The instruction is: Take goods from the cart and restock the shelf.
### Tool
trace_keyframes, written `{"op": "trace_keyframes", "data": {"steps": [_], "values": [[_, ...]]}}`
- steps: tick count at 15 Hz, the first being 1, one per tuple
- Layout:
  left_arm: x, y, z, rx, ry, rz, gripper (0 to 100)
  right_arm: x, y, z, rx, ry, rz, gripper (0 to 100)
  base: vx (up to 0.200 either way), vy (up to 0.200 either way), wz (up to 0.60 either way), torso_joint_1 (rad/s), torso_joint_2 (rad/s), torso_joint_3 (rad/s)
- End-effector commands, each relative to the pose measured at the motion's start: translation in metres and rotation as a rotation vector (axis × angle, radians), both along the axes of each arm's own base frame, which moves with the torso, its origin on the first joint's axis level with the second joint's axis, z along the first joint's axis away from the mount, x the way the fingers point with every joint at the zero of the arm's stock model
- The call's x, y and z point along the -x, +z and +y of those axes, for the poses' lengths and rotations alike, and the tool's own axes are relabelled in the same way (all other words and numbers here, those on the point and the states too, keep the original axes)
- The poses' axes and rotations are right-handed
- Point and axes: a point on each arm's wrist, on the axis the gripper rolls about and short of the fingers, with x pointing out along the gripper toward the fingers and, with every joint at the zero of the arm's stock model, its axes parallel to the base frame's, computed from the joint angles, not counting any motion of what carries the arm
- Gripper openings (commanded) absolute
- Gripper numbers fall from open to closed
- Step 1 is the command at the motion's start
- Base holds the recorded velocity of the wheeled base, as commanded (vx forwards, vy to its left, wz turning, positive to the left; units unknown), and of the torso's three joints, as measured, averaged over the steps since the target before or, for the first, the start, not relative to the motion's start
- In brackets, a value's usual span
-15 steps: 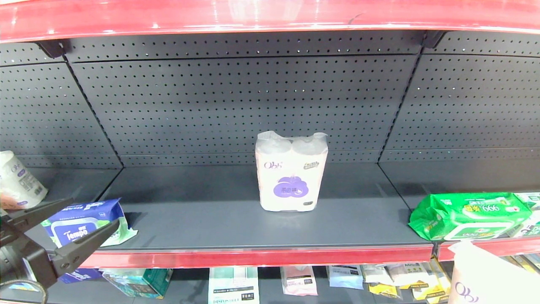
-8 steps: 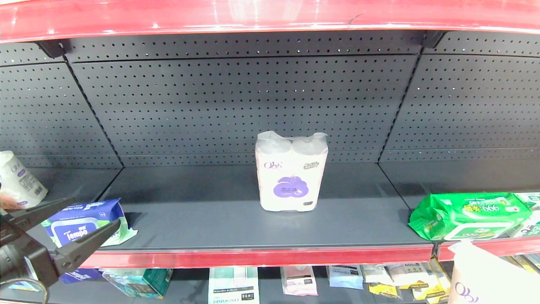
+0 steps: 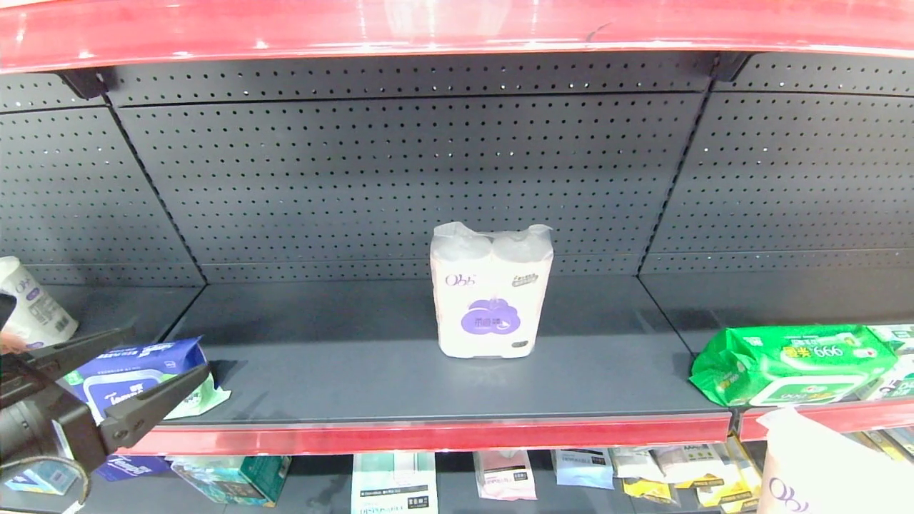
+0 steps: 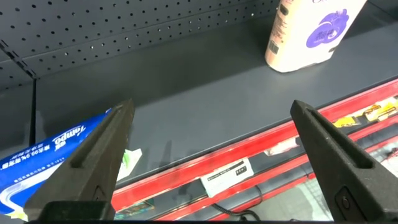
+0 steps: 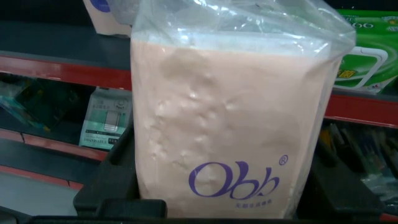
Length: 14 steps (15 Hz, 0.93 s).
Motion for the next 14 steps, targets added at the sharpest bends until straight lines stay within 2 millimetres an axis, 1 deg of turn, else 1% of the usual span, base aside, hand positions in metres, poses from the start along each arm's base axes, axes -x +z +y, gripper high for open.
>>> {"op": "trace_keyframes", "data": {"steps": [1,5,7,8,9,10,11,13,14], "values": [[-0.002,-0.001,0.000,0.001,0.000,0.011,100,0.000,0.000,0.000,0.001,0.000,0.001,0,0.000,0.000,-0.60,-0.002,0.01,0.007],[-0.005,-0.003,-0.001,0.006,-0.021,0.024,100,0.000,0.000,0.000,0.001,0.003,0.001,0,0.000,0.000,-0.60,-0.001,0.00,0.001],[-0.009,-0.004,-0.002,0.018,-0.066,0.038,100,0.000,0.000,0.000,0.001,0.003,0.001,0,0.000,0.000,0.00,0.000,0.00,0.000],[-0.015,-0.004,-0.002,0.022,-0.076,0.050,100,0.000,0.000,0.000,0.001,0.003,0.001,0,0.000,0.000,0.00,0.000,0.00,0.000],[-0.021,-0.003,-0.003,0.029,-0.109,0.061,100,0.000,0.000,0.000,0.001,0.002,0.000,0,0.000,0.000,0.00,0.000,0.00,0.000],[-0.033,-0.001,-0.006,0.041,-0.180,0.072,100,0.000,0.000,0.000,0.001,0.002,0.001,0,0.000,0.000,0.00,0.000,0.00,0.000],[-0.045,-0.001,-0.006,0.033,-0.207,0.082,100,0.000,0.000,0.000,0.001,0.002,0.000,0,0.000,0.000,0.00,0.000,0.00,0.000],[-0.067,-0.003,-0.003,0.025,-0.212,0.110,100,0.000,0.000,0.000,0.001,0.002,0.000,0,0.000,0.000,0.00,0.000,0.00,0.000],[-0.085,-0.003,-0.002,0.026,-0.214,0.123,100,0.000,0.000,0.000,0.001,0.002,0.001,0,0.000,0.000,0.00,0.000,0.00,0.000]]}}
